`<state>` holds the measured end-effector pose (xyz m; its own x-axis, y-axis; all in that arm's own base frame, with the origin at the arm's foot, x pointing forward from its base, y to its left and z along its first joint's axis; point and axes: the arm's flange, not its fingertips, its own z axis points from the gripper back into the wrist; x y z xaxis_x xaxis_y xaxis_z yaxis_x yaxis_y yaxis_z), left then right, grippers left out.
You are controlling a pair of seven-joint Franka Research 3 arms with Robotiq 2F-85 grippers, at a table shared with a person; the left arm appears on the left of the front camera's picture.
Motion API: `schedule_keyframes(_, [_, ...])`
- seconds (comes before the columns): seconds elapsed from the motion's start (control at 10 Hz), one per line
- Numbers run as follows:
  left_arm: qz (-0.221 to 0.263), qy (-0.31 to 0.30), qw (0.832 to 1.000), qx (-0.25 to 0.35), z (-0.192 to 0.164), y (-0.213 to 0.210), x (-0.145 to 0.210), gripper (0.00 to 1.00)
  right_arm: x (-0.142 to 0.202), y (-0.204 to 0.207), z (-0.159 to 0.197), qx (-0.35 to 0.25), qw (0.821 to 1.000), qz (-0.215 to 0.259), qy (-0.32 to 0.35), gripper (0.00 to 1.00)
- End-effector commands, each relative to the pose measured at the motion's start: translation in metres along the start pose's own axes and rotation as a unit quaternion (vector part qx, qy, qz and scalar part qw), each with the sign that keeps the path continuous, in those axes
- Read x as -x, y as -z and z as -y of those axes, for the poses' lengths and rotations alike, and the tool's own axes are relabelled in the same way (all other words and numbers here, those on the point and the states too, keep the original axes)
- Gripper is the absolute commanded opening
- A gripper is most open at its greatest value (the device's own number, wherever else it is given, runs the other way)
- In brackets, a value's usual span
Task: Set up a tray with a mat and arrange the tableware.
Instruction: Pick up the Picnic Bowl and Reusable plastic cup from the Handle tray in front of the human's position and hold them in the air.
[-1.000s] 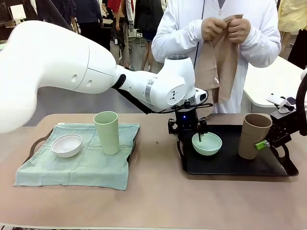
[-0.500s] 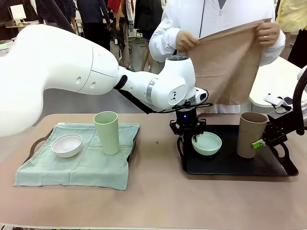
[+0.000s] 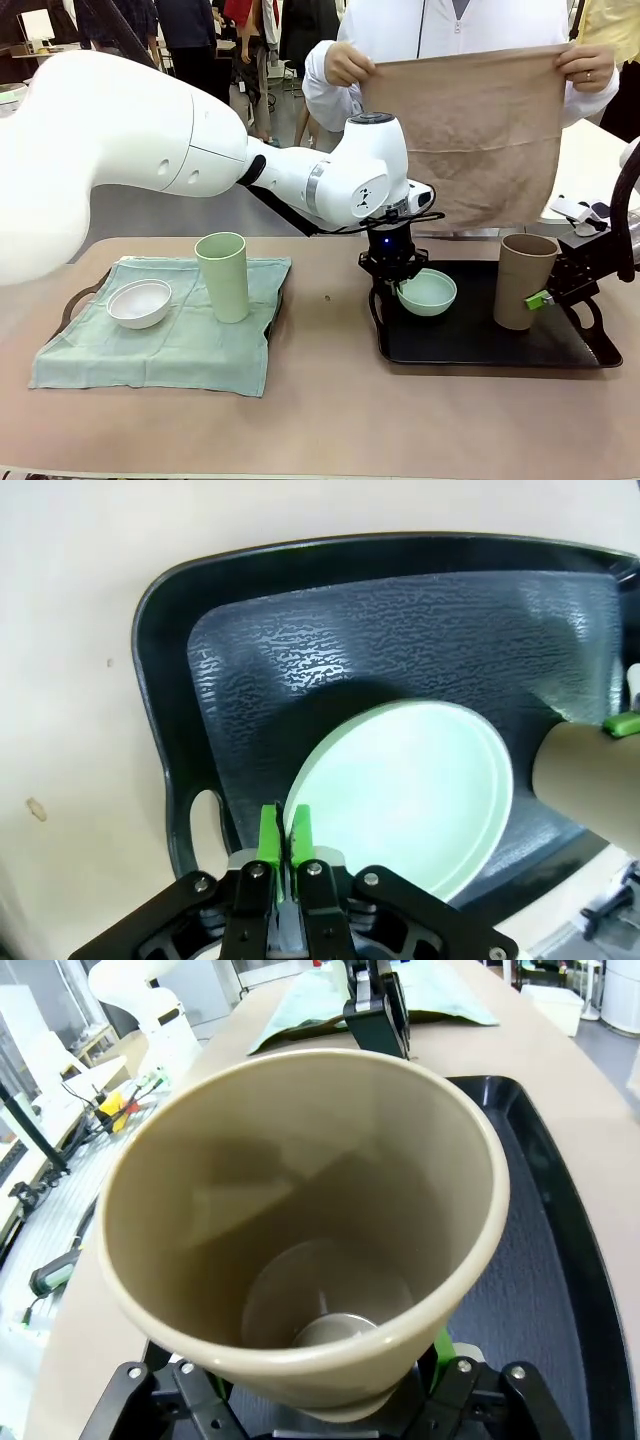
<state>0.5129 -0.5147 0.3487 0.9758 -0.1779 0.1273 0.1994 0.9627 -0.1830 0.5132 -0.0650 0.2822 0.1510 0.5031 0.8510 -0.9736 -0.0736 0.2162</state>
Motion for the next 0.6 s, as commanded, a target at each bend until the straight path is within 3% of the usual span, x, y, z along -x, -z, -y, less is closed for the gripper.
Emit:
schedule_keyframes(0.0, [0.008,-0.017,1.0,-0.005,0.002,0.0,-0.001,0.0,0.007,-0.002,0.003,-0.005,1.0,0.001,-0.013,0.0])
schedule_keyframes(0.1, [0.004,-0.015,1.0,-0.009,0.0,-0.002,0.0,0.0,0.006,-0.005,0.003,-0.002,1.0,0.004,-0.014,0.0])
schedule_keyframes(0.2, [-0.004,-0.024,1.0,-0.013,-0.003,-0.01,0.003,0.0,0.002,-0.01,0.0,0.005,1.0,0.008,-0.009,0.65])
schedule_keyframes(0.5, [0.02,-0.017,1.0,0.003,0.009,-0.083,0.02,0.0,-0.054,-0.057,-0.052,0.039,0.997,0.005,-0.068,0.65])
